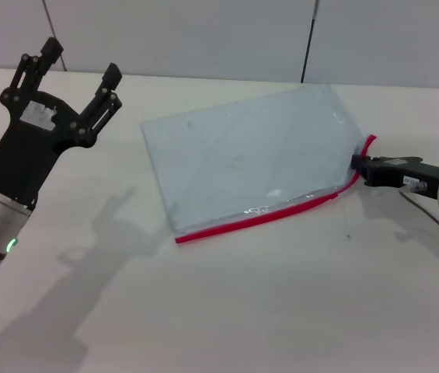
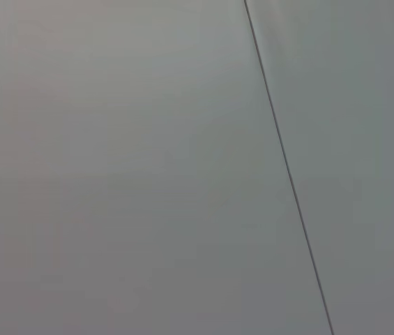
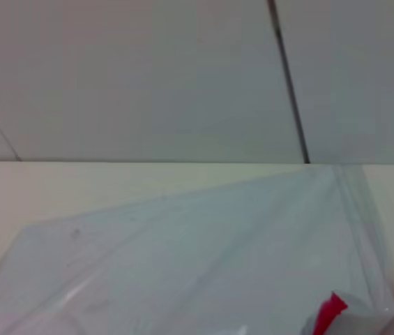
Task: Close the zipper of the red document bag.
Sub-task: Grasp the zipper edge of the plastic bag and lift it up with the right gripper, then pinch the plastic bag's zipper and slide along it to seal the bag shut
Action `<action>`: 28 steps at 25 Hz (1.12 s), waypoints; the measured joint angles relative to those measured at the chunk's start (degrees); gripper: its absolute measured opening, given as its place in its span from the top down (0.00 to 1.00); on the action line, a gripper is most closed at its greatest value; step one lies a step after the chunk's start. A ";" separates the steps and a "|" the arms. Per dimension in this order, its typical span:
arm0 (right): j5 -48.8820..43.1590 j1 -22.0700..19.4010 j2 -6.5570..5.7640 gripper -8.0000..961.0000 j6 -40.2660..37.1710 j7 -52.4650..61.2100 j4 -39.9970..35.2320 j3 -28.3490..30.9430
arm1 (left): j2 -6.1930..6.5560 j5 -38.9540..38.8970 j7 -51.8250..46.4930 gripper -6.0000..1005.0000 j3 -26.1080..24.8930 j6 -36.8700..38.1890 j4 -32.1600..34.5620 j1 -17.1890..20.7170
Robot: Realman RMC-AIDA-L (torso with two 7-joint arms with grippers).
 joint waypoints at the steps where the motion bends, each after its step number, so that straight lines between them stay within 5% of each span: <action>1: 0.01 0.01 0.00 0.88 -0.30 -0.04 0.00 -0.02 | 0.00 0.00 0.00 0.16 0.00 0.00 0.00 0.00; 4: 0.00 0.02 -0.02 0.99 -1.75 -0.24 0.00 -0.06 | 0.00 0.00 0.00 0.16 0.00 0.00 0.00 0.00; 10: 0.73 0.04 -0.05 0.98 -9.13 -2.12 -0.03 0.88 | 0.01 0.05 0.01 0.16 1.77 -0.78 0.06 -0.33; 21: 6.51 4.26 0.03 0.98 -20.23 -7.55 4.22 1.10 | -0.02 0.18 0.54 0.16 18.58 -7.89 0.37 -6.10; 28: 6.13 5.12 0.01 0.98 -24.60 -7.46 5.20 0.55 | -0.07 0.18 1.23 0.16 22.36 -10.79 0.50 -7.31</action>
